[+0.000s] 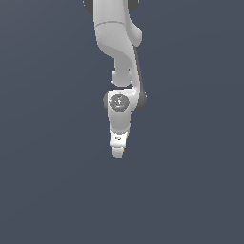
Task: Pick up the object and move it to a goal position.
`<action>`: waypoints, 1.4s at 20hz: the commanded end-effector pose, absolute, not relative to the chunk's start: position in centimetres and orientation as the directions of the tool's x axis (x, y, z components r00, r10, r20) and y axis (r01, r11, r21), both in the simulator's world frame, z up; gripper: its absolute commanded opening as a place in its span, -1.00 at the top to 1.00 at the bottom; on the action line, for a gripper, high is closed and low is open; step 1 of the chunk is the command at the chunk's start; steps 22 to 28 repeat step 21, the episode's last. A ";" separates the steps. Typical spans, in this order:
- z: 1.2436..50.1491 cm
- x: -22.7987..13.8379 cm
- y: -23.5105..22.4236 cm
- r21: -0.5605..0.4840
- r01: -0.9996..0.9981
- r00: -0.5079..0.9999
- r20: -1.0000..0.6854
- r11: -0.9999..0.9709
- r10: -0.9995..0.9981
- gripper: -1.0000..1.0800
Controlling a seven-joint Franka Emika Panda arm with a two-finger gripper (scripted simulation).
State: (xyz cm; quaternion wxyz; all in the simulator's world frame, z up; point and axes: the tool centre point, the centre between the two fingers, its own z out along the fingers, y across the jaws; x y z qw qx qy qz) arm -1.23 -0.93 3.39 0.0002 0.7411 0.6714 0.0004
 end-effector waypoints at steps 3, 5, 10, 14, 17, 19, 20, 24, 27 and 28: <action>3.4 -1.5 -2.4 0.001 0.995 0.100 0.000 -0.100 0.995 1.00; 3.5 -1.8 -3.5 0.001 0.995 0.100 0.000 -0.100 0.995 1.00; 3.5 -2.7 -7.6 0.001 0.995 0.101 0.000 -0.101 0.995 1.00; 3.6 -3.3 -10.4 0.001 0.995 0.101 0.000 -0.101 0.995 1.00; 3.6 -3.5 -11.7 0.001 0.995 0.101 0.000 -0.101 0.995 1.00; 3.6 -3.6 -12.2 0.001 0.995 0.101 0.000 -0.101 0.995 1.00; 3.6 -3.6 -12.3 0.001 0.995 0.101 0.000 -0.101 0.995 1.00; 3.6 -3.6 -12.3 0.001 0.995 0.101 0.000 -0.101 0.995 1.00; 3.6 -3.6 -12.3 0.001 0.995 0.101 0.000 -0.101 0.995 1.00; 3.6 -3.6 -12.3 0.001 0.995 0.101 0.000 -0.101 0.995 1.00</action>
